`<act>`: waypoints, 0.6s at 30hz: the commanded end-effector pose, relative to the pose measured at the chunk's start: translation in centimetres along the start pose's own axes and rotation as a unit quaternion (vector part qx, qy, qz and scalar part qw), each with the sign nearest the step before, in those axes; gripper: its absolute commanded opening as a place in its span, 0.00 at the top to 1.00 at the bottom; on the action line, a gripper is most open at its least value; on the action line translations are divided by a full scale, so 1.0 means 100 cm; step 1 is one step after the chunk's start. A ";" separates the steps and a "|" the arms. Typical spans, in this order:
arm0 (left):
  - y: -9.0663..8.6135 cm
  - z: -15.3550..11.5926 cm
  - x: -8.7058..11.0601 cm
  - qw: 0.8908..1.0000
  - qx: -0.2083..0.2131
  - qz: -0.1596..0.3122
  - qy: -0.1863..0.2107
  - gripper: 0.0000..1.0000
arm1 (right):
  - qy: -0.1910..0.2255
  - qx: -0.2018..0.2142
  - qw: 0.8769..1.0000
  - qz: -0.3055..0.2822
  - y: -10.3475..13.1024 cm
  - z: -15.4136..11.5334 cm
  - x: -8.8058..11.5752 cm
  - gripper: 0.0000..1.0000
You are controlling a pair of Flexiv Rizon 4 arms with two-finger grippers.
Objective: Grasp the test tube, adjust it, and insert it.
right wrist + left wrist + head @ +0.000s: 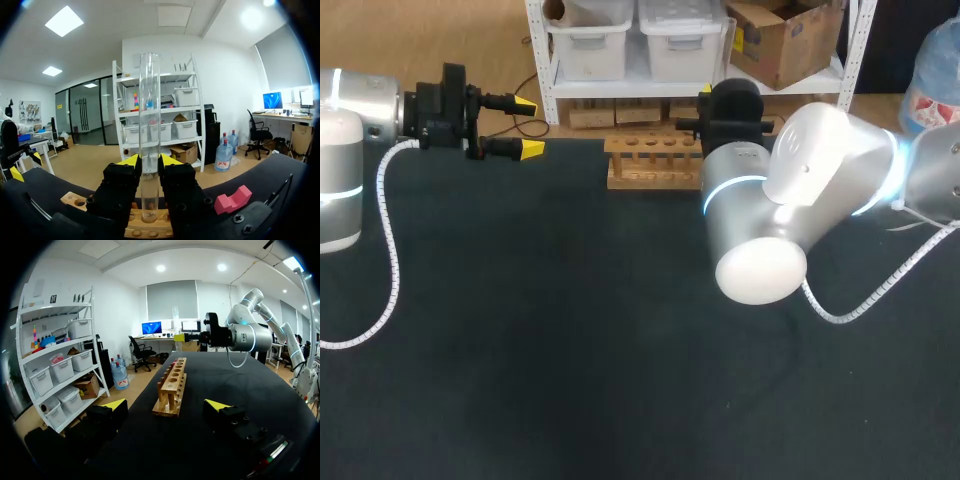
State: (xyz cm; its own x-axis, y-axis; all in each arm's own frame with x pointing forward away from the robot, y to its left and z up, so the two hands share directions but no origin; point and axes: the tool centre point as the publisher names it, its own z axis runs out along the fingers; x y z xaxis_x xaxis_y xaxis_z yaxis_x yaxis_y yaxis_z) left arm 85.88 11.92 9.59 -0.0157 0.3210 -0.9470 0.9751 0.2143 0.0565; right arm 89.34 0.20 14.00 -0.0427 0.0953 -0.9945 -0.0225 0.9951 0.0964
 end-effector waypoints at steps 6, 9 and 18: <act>-0.001 0.000 0.000 1.000 -0.002 0.001 -0.001 0.00 | -0.019 -0.094 0.995 -0.003 -0.003 -0.001 0.007 1.00; -0.001 0.000 0.000 1.000 -0.002 0.001 -0.001 0.00 | -0.015 -0.098 0.995 -0.004 -0.001 -0.001 0.010 1.00; -0.001 0.000 0.000 1.000 -0.002 0.001 -0.001 0.00 | -0.001 -0.105 0.994 -0.001 0.005 0.002 0.021 1.00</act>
State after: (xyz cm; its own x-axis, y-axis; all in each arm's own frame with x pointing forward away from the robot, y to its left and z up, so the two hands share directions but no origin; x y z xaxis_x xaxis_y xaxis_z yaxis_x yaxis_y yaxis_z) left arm 85.88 11.92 9.59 -0.0157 0.3210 -0.9470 0.9751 0.2143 0.0565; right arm 89.02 0.84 12.18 -0.0441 0.0925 -0.9947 -0.0256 0.9953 0.0937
